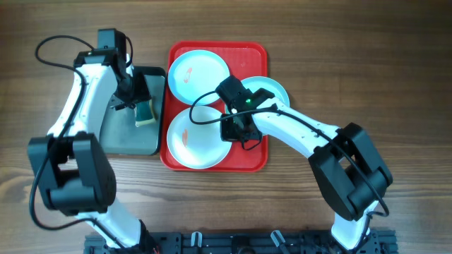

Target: Clean dirty plates on tray and stack at the side

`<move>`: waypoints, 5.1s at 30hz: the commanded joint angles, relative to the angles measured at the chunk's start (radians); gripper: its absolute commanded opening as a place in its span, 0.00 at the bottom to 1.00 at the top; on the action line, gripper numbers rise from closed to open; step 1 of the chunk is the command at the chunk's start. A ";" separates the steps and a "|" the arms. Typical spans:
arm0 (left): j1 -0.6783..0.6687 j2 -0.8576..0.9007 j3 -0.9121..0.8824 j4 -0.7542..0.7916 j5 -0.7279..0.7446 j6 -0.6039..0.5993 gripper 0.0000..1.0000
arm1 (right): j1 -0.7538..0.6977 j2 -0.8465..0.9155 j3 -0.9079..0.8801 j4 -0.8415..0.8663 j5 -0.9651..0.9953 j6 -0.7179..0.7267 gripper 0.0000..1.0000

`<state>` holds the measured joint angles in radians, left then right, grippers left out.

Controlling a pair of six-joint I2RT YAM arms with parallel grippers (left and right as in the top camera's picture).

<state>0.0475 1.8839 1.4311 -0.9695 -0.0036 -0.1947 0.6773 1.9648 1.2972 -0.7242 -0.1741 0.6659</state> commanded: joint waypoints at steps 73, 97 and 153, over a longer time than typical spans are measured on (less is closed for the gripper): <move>-0.004 -0.351 -0.130 0.230 -0.017 0.083 0.04 | 0.002 -0.025 -0.010 0.007 0.024 -0.008 0.54; -0.004 -0.351 -0.130 0.229 -0.017 0.083 0.04 | 0.002 -0.024 -0.010 0.005 0.024 -0.008 0.43; -0.004 -0.348 -0.138 0.206 -0.017 0.083 0.04 | 0.002 -0.026 -0.036 0.077 0.024 0.029 0.10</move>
<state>0.0475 1.5517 1.2995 -0.7628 -0.0109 -0.1101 0.6773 1.9648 1.2655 -0.6521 -0.1707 0.6888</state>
